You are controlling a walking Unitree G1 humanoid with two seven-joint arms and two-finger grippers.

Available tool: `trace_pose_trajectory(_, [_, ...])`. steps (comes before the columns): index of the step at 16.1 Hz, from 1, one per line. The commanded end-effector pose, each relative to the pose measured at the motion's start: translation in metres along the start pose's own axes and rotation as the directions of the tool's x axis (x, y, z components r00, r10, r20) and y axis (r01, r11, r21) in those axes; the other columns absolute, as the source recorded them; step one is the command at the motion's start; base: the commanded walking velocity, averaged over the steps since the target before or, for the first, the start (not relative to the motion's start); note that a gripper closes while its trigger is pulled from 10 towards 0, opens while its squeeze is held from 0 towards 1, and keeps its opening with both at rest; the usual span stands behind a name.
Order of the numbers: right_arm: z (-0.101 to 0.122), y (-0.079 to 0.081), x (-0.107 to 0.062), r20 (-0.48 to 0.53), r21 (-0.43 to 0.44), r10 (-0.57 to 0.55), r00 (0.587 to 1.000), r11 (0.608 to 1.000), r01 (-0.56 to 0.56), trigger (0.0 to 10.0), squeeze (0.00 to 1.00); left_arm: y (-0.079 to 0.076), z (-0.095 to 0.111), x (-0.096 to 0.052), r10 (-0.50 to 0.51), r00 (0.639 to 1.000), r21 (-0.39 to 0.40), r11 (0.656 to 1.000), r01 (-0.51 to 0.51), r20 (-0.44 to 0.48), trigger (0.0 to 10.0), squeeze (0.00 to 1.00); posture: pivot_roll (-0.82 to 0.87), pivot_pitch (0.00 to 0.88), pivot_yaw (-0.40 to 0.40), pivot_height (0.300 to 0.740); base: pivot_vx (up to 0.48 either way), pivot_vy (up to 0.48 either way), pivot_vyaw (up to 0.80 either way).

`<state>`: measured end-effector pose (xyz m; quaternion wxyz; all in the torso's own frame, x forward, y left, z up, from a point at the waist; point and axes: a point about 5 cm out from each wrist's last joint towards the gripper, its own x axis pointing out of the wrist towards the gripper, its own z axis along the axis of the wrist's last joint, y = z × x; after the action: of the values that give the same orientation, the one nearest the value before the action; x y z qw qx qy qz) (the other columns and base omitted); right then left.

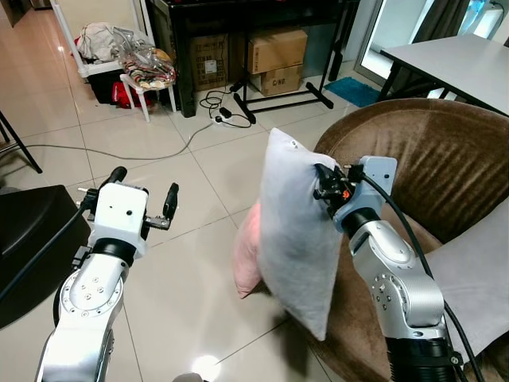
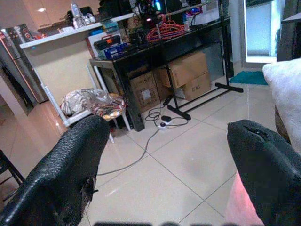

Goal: Move the pillow to the sofa from floor

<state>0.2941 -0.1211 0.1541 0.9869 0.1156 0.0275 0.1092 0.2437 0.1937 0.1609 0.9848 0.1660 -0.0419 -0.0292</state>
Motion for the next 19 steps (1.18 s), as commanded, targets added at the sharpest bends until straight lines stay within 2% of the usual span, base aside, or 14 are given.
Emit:
trace_pose_trajectory(1, [0.0106,-0.0002,-0.0006,0.056,0.014,0.019,0.998,1.0,-0.02,10.0,0.0,-0.0037,-0.0007,-0.0008,-0.018,1.0,0.005,1.0,0.018,0.003,10.0,0.0,-0.01,0.0,-0.037,0.74,0.0,0.0,0.0])
trace_pose_trajectory(5, [0.0148,-0.0015,-0.0017,0.088,0.037,0.031,0.996,0.999,-0.035,10.0,0.0,-0.0045,-0.0007,-0.0013,-0.023,1.0,0.011,1.0,0.023,0.006,10.0,0.0,-0.01,0.0,-0.039,0.74,0.0,0.0,0.0])
trace_pose_trajectory(8, [0.0096,-0.0021,-0.0004,0.045,0.022,0.019,0.999,1.0,-0.02,10.0,0.0,-0.0046,-0.0006,-0.0017,-0.019,1.0,0.006,1.0,0.019,0.011,10.0,0.0,-0.01,0.0,-0.039,0.74,0.0,0.0,0.0])
trace_pose_trajectory(10, [0.0085,-0.0012,-0.0002,0.04,0.047,0.029,0.999,0.998,-0.031,10.0,0.0,-0.0044,-0.0005,-0.0017,-0.016,1.0,0.007,1.0,0.016,0.013,10.0,0.0,-0.01,0.0,-0.039,0.74,0.0,0.0,-0.8])
trace_pose_trajectory(19, [0.0088,0.0009,0.0011,0.035,0.062,0.037,0.999,0.997,-0.039,10.0,0.0,-0.0016,0.0009,-0.0002,0.006,1.0,0.002,1.0,-0.006,0.021,10.0,0.0,0.0,0.0,-0.039,0.74,0.0,0.0,-0.8])
